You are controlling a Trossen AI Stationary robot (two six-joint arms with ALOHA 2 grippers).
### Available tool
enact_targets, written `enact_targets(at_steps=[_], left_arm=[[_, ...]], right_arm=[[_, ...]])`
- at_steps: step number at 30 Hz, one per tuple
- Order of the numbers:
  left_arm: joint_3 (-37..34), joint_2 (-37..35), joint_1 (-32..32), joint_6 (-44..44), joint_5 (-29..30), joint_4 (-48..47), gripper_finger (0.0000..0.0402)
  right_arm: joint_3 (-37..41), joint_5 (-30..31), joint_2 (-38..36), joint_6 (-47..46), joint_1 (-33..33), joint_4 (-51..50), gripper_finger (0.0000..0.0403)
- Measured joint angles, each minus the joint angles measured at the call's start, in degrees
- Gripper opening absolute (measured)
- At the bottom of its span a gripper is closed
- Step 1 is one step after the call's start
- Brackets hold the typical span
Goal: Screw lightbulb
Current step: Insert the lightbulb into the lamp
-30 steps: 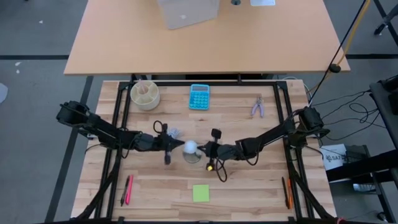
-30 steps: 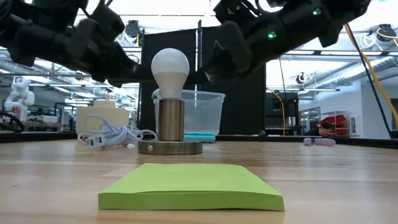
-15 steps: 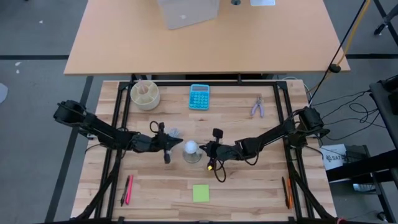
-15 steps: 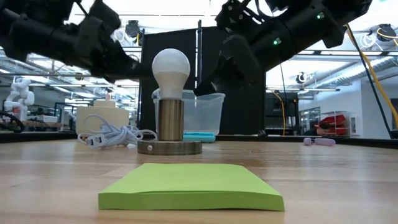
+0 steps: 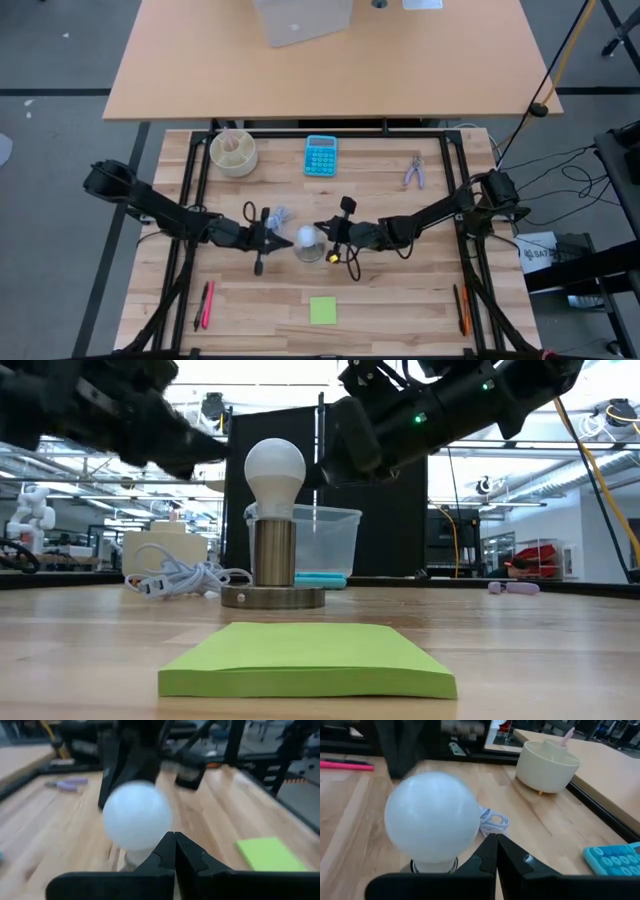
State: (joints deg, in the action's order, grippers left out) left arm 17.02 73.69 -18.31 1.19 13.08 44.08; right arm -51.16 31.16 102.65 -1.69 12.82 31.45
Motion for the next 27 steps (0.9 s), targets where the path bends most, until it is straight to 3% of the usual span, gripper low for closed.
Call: enact_targets(at_steps=[6, 20, 24, 27], left_arm=[[0.0, 5.7, 1.7, 0.2, -2.8, 7.3, 0.0], [0.0, 7.3, 4.3, 1.9, -2.8, 7.4, 0.0], [0.0, 7.3, 5.0, 3.2, -0.4, 5.2, 0.0], [-0.1, 7.4, 5.2, 4.8, 5.5, 3.6, 0.0]], right_arm=[[0.0, -0.1, 0.0, 0.0, 0.0, 0.6, 0.0], [0.0, -0.1, 0.0, 3.0, 1.7, 0.3, 0.0], [0.0, 0.0, -0.1, 3.0, 2.2, -0.5, 0.0], [0.0, -2.4, -0.1, 3.0, 3.0, -1.0, 0.0]])
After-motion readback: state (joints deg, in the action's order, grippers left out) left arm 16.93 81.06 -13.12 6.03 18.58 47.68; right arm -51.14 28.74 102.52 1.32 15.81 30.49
